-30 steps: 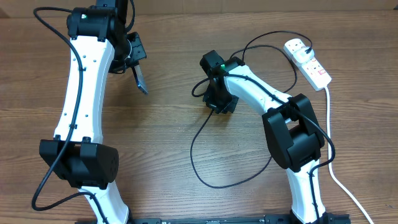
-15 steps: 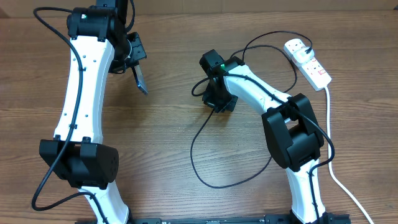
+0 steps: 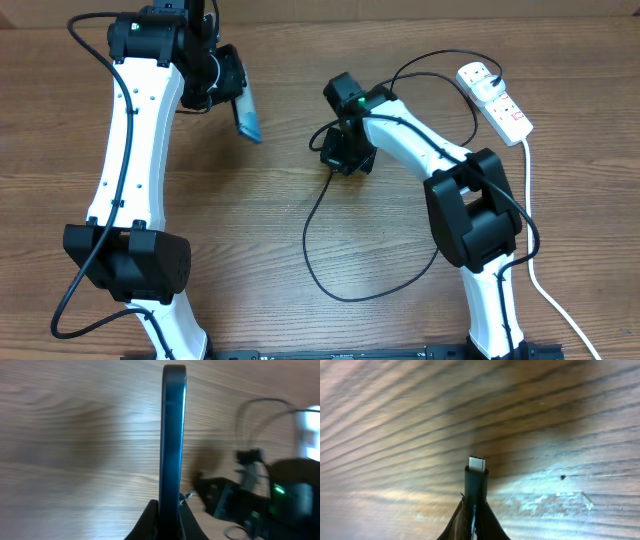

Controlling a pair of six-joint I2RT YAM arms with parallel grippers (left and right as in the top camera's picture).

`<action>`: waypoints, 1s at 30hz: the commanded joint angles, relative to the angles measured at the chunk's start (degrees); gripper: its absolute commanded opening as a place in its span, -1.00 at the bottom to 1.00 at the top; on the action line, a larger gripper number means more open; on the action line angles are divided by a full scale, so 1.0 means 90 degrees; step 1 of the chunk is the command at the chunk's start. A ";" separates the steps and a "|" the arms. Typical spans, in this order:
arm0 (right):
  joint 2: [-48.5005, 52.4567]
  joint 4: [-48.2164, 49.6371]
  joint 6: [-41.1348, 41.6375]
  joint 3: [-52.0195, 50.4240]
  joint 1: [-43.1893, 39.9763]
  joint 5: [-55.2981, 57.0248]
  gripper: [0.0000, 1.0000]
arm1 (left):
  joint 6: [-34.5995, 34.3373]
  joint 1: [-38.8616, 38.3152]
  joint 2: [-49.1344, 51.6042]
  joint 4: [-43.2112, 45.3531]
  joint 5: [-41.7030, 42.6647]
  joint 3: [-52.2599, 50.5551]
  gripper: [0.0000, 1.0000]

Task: Plug charger to phone and switch on socket
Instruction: 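Bring the plug with the right gripper up to the phone's bottom port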

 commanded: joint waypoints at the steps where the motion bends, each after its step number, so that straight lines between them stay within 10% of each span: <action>1: -0.0940 0.0019 -0.0631 0.0250 -0.0126 -0.0753 -0.93 | 0.0338 0.0202 -0.0078 0.0340 0.1763 0.0007 -0.92; 15: -0.2523 -0.0250 -0.2353 0.0250 0.0245 -0.2518 -0.93 | 0.0838 0.0933 -0.0078 0.0850 0.4920 0.0007 -0.92; 30: -0.3640 -0.0418 -0.2327 0.0250 0.0947 -0.1802 -0.93 | 0.1039 0.0925 -0.0078 0.0772 0.5020 0.0007 -0.92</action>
